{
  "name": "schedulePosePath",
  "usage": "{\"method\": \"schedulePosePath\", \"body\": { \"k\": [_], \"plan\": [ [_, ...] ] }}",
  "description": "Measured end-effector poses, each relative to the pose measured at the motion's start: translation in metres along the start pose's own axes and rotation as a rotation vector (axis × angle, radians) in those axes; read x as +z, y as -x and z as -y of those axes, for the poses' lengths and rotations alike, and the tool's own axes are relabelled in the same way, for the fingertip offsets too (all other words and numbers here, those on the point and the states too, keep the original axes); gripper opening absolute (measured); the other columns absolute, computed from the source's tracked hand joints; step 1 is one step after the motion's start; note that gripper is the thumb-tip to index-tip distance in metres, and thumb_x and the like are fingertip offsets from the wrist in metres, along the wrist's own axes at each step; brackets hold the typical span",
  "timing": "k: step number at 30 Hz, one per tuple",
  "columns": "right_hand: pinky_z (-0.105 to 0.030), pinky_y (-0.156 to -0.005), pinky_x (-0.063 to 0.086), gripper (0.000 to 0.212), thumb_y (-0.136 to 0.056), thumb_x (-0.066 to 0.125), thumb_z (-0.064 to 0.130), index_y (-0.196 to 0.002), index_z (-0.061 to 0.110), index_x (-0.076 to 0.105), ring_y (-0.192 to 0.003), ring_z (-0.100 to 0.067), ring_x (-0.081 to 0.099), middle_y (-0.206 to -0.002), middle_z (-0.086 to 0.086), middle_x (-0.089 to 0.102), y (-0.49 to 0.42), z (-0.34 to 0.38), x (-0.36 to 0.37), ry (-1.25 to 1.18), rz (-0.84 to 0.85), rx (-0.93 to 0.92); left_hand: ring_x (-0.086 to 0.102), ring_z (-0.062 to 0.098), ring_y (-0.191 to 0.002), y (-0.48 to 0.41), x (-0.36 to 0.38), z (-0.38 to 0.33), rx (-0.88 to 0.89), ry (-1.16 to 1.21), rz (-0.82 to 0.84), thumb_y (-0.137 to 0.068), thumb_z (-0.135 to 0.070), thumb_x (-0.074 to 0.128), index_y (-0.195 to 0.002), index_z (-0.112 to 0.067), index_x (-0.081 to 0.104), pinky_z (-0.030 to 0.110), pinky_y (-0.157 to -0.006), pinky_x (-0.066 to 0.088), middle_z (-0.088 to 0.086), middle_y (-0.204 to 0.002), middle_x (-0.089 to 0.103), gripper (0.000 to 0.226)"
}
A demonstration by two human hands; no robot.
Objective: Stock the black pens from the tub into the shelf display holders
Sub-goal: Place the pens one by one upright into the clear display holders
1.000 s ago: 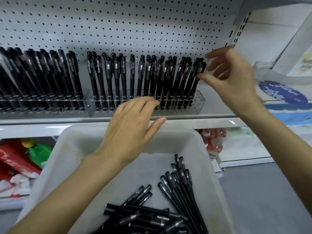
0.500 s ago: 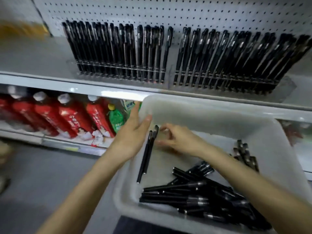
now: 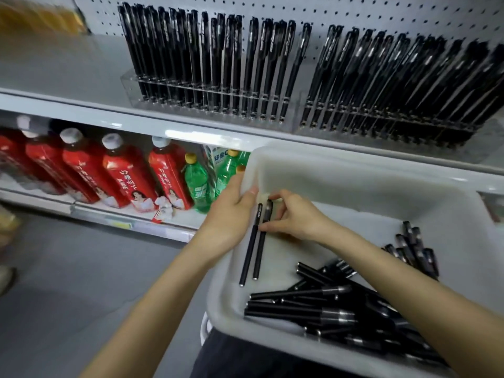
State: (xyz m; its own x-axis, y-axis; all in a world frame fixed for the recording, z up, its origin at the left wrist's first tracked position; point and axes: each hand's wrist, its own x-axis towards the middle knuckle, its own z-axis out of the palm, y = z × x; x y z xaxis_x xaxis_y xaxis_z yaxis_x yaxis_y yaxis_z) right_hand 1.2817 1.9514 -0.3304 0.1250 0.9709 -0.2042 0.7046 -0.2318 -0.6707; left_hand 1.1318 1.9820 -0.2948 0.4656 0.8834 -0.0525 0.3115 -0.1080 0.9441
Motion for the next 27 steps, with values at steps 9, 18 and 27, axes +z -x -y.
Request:
{"method": "schedulePosePath", "body": {
  "k": [9,18,27],
  "plan": [
    [-0.012,-0.057,0.036,0.058,-0.064,0.086,0.026,-0.109,0.012,0.054,-0.063,-0.002,0.046,-0.075,0.009,0.049,0.013,-0.002,0.013,-0.078,0.033,-0.018,0.055,0.012,-0.102,0.001,-0.001,-0.002,-0.004,0.023,0.014,-0.101,-0.018,0.039,-0.114,-0.030,0.050,0.029,-0.091,0.042,-0.012,-0.100,0.058,0.021],
    [-0.017,-0.061,0.039,0.056,-0.061,0.088,0.022,-0.099,0.017,0.047,-0.065,-0.004,0.047,-0.078,0.007,0.049,0.015,0.000,0.014,-0.203,0.058,0.027,0.055,0.011,-0.103,0.003,0.000,-0.005,-0.008,0.014,0.012,-0.101,-0.019,0.038,-0.116,-0.029,0.050,0.028,-0.090,0.042,-0.014,-0.101,0.058,0.021],
    [-0.025,-0.048,0.052,0.041,-0.076,0.066,-0.015,-0.100,0.008,0.042,-0.046,-0.015,0.059,-0.073,-0.015,0.064,0.033,0.010,0.002,-0.862,0.184,0.061,0.053,0.013,-0.108,0.003,0.002,-0.006,-0.033,-0.033,0.002,-0.101,-0.021,0.039,-0.128,-0.021,0.049,0.028,-0.095,0.040,-0.012,-0.104,0.056,0.029]
  ]
}}
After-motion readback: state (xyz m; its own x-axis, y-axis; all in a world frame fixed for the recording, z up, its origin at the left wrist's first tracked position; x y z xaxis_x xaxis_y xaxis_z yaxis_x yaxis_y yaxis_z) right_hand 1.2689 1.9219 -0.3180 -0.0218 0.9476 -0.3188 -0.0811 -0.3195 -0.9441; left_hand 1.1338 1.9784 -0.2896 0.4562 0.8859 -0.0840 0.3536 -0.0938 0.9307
